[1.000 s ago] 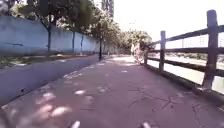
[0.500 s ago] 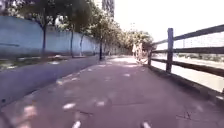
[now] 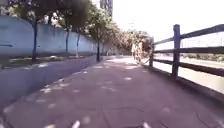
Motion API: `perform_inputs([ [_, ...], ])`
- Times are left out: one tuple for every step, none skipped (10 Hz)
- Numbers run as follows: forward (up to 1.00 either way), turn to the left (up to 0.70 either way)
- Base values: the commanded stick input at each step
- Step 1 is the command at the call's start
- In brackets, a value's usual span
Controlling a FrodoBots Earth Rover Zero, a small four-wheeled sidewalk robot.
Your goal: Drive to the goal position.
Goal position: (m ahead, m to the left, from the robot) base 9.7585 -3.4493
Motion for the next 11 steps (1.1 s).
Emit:
perform_inputs([
  [0.85, 0.0],
  [0.85, 0.0],
  [0.85, 0.0],
  [0.85, -0.28],
  [0.85, -0.34],
  [0.85, -0.34],
  [0.85, -0.33],
  [0.85, -0.06],
  [0.85, 0.0],
  [0.85, 0.0],
  [0.85, 0.0],
])
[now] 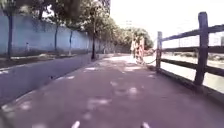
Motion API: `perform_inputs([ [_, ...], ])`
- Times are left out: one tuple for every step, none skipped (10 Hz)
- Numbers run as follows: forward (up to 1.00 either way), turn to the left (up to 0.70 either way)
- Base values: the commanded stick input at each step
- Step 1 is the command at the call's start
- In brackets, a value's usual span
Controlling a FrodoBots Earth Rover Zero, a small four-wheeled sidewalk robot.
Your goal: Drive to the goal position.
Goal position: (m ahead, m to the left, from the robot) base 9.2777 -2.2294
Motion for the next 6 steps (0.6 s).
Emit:
perform_inputs([
  [0.85, 0.0],
  [0.85, 0.0],
  [0.85, 0.0],
  [0.85, 0.0],
  [0.85, 0.0],
  [0.85, 0.0],
])
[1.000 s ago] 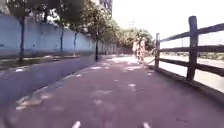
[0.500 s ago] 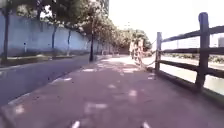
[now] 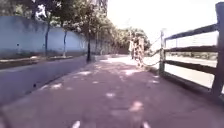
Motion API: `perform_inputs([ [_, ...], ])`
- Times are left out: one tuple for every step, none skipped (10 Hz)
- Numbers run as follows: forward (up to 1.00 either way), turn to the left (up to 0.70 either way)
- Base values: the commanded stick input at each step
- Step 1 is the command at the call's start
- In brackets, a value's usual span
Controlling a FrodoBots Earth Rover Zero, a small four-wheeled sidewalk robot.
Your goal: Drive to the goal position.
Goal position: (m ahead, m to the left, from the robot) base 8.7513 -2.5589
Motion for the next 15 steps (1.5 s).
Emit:
perform_inputs([
  [0.85, 0.0],
  [0.85, 0.0],
  [0.85, 0.0],
  [0.85, 0.0],
  [0.85, 0.0],
  [0.85, 0.0],
  [0.85, 0.0],
  [0.85, 0.0],
  [0.85, 0.0],
  [0.85, 0.0],
  [0.85, 0.0],
  [0.85, 0.0],
  [0.85, 0.0],
  [0.85, 0.0],
  [0.85, 0.0],
])
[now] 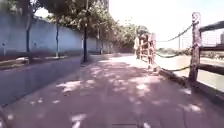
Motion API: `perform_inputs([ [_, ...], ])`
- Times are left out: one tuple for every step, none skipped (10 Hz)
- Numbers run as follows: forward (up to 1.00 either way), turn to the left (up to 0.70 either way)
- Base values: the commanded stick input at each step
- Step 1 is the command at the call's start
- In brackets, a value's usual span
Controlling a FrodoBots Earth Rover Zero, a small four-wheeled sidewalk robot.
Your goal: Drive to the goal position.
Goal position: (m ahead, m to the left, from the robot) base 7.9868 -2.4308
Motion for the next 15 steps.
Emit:
perform_inputs([
  [0.85, 0.0],
  [0.85, 0.0],
  [0.85, 0.0],
  [0.85, 0.0],
  [0.85, -0.03],
  [0.85, -0.34],
  [0.85, -0.34],
  [0.85, -0.31],
  [0.85, -0.11],
  [0.85, 0.0],
  [0.85, 0.0],
  [0.85, 0.0],
  [0.85, 0.0],
  [0.85, 0.0],
  [0.85, 0.0],
])
